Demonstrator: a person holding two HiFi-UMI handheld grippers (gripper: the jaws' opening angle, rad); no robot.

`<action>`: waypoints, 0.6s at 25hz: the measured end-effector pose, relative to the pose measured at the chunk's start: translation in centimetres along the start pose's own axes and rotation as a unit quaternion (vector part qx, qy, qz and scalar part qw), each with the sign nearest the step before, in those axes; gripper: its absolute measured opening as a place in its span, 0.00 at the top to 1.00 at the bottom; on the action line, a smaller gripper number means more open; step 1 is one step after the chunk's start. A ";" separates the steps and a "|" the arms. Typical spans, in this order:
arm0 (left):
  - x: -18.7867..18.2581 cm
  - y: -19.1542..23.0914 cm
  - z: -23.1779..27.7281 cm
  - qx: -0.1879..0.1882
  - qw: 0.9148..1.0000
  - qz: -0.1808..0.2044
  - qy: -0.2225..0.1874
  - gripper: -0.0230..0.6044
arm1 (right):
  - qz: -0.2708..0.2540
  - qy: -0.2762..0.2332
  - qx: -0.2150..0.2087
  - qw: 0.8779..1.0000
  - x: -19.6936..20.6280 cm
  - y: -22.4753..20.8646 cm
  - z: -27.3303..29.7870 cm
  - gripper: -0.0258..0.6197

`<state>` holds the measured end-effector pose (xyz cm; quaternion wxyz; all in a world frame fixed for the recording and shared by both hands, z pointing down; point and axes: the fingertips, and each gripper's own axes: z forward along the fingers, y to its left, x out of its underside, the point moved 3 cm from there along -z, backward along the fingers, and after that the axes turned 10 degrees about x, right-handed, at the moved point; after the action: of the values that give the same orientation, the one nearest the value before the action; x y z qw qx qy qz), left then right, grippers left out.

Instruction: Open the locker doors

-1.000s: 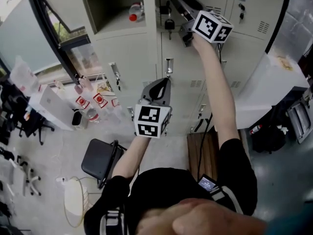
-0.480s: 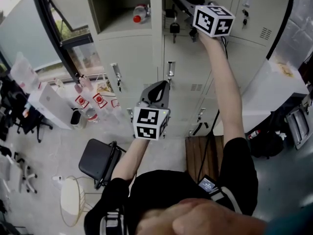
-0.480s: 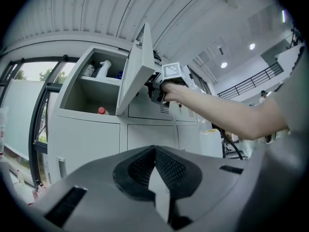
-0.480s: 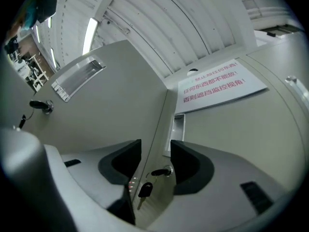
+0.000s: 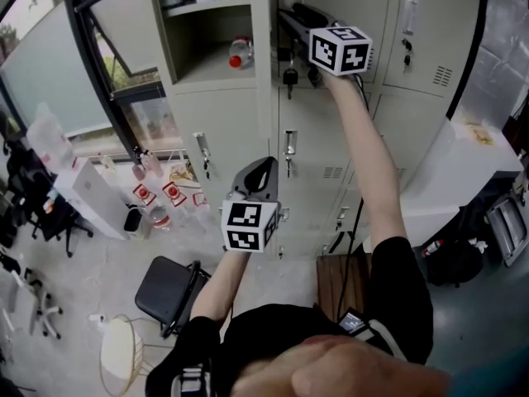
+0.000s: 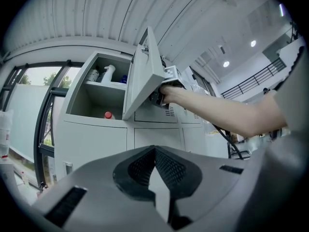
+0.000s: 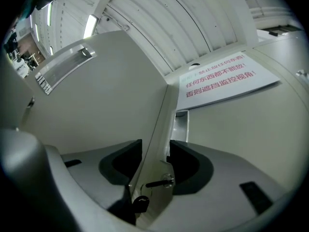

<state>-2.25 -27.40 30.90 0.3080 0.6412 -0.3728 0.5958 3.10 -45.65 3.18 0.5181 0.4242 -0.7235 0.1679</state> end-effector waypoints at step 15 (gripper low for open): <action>-0.2 1.0 0.1 -0.020 1.000 0.011 0.009 0.95 | -0.015 0.028 0.059 0.998 -0.1 -0.5 1.6 0.75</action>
<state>-3.01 -27.99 30.60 0.3175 0.6255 -0.3885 0.5975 2.56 -47.02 2.33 0.5144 0.4603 -0.6912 0.2139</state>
